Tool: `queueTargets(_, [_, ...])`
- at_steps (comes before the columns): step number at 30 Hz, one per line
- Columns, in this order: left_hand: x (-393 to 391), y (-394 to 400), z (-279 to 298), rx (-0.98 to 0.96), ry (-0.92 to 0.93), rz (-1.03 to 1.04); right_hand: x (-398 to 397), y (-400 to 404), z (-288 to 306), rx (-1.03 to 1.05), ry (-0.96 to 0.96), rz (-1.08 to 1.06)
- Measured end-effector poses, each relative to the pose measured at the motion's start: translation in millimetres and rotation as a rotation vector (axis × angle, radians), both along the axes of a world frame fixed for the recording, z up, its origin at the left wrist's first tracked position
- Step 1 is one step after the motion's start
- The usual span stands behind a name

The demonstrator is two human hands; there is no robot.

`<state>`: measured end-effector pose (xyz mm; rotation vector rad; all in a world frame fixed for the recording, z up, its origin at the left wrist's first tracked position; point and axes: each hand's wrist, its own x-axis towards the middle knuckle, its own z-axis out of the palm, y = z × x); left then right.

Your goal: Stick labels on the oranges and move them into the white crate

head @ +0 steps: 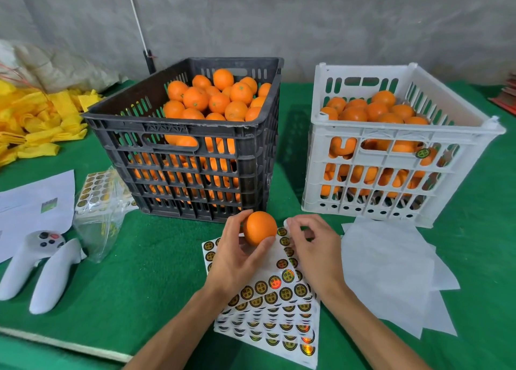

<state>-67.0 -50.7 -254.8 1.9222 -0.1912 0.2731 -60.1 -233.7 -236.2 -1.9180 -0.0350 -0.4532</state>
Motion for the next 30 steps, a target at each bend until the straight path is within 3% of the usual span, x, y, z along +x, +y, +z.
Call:
queueTargets(7, [-2.8,0.4,-2.0,0.02,-0.119,-0.064,-12.5,0.9,1.4,0.025,-0.039,0.201])
queueTargets(11, [-3.0,-0.3,10.3,0.039,-0.24,0.038,-25.0,11.0,7.0,-0.127,-0.082,0.258])
queueTargets(16, [19.6,-19.3,74.6,0.059,-0.558,0.017,-21.7,11.0,55.2,-0.243,-0.48,0.094])
queueTargets(20, [57.2,-71.0,160.5,0.047,-0.618,-0.087,6.2,-11.6,121.6,-0.316,-0.663,-0.176])
queueTargets(24, [98.3,-118.2,226.8,0.074,-0.618,-0.178,37.6,-41.2,184.8,-0.445,-0.621,-0.44])
queueTargets(26, [109.1,-137.7,247.8,0.137,-0.554,-0.283,49.8,-45.3,207.4,-0.53,-0.562,-0.449])
queueTargets(27, [115.2,-144.0,252.1,0.145,-0.529,-0.307,54.5,-41.1,214.8,-0.521,-0.496,-0.415])
queueTargets(28, [123.9,-146.3,254.1,0.177,-0.529,-0.291,57.5,-31.6,225.0,-0.35,-0.458,-0.34])
queueTargets(30, [134.4,-136.2,262.8,0.288,-0.506,-0.198,68.5,-19.3,233.0,-0.239,-0.303,-0.458])
